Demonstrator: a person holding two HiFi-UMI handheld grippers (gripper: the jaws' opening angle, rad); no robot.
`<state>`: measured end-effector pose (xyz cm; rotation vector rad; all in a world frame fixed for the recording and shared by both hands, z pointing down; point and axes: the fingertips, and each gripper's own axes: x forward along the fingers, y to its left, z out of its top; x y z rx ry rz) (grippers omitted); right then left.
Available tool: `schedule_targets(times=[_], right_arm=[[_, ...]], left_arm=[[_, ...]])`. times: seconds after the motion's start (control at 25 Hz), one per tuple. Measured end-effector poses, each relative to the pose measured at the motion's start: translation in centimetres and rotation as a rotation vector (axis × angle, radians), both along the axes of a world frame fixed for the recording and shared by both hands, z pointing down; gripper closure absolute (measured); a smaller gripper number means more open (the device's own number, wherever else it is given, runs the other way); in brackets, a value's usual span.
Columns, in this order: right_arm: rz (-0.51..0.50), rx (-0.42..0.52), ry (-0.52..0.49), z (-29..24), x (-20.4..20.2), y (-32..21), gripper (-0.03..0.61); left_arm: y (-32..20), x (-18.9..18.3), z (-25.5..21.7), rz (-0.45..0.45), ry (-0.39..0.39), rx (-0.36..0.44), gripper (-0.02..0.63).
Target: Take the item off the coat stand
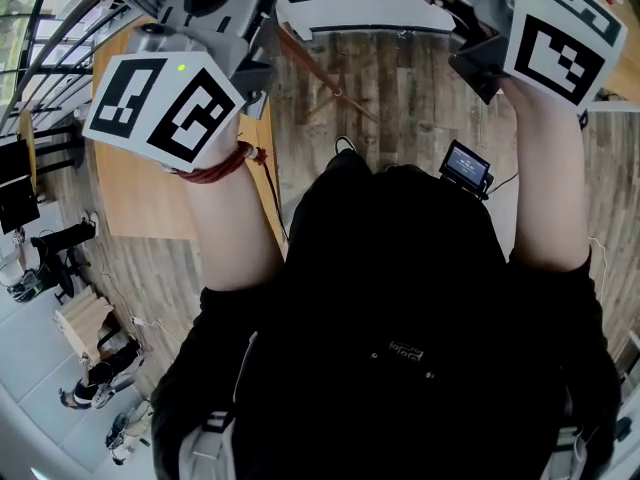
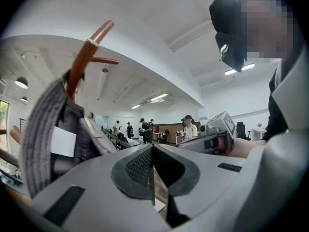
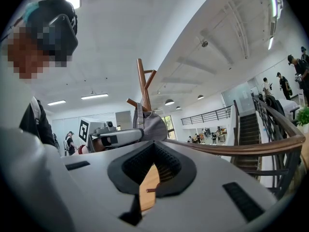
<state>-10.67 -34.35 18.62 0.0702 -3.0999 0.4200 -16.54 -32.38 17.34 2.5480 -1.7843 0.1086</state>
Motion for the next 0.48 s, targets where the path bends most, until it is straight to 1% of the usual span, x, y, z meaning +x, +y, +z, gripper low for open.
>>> schedule_targets(times=[0.16, 0.28, 0.4, 0.48], right_arm=[[-0.005, 0.005, 0.01, -1.2, -1.4, -0.1, 0.561], [0.002, 0.011, 0.011, 0.1, -1.3, -0.9, 0.561], [0.031, 0.028, 0.014, 0.6, -1.2, -2.0, 0.561], [0.056, 0.034, 0.022, 0.2, -1.4, -2.7, 0.561]], left_arm=[[1.3, -4.6, -2.2, -0.077, 0.014, 0.023, 0.609], [1.8, -6.3, -1.7, -0.123, 0.009, 0.047, 0.609], [2.6, -8.1, -1.4, -0.142, 0.006, 0.062, 0.609], [3.6, -10.0, -1.9, -0.142, 0.033, 0.066, 0.609]])
